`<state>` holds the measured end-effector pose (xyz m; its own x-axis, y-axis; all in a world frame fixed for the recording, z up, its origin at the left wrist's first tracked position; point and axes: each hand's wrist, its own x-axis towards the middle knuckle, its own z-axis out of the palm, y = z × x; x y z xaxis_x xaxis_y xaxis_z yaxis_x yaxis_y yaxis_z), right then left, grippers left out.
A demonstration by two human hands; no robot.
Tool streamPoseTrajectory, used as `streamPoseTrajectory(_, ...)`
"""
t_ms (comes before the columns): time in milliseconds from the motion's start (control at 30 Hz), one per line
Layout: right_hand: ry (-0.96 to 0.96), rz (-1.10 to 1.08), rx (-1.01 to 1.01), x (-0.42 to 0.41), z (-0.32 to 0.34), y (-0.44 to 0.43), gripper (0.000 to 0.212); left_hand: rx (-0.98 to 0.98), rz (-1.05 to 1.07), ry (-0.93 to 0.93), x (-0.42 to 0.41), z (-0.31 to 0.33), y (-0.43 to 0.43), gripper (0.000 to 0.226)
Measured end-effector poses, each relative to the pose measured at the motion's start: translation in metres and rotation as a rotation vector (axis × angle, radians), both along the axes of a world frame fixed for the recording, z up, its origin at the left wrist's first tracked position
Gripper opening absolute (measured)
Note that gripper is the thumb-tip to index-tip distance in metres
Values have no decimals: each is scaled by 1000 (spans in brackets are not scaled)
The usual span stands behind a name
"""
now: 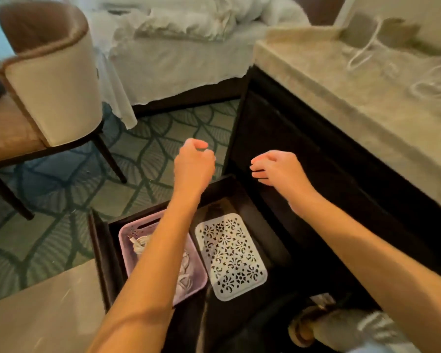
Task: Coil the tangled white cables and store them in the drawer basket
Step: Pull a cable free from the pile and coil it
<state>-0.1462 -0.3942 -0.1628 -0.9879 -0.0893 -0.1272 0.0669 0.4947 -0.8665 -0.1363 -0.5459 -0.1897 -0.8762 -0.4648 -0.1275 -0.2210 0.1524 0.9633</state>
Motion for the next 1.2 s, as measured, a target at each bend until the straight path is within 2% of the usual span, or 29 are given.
streamPoseTrajectory(133,128,-80,-63,22,64,35,20,-157,-138,149,-2,59,41,20)
streamPoseTrajectory(267,287,-242,-185,51,116,86,21,-199,-268,274,9,116,95,18)
streamPoseTrajectory(367,369,-313,-205,71,138,126,20,-221,-365,333,19,146,135,12)
streamPoseTrajectory(567,433,-461,-255,114,164,212,24,-267,-629,434,46,183,234,19)
streamPoseTrajectory(800,456,-668,-264,174,176,310,21,-336,-843,488,84,197,350,15)
streamPoseTrajectory(967,397,-869,-230,222,168,386,21,-417,-1083,543,121,203,428,16)
streamPoseTrajectory(1200,258,-1046,-131,250,151,455,25,-694,-1240,589,129,182,487,24)
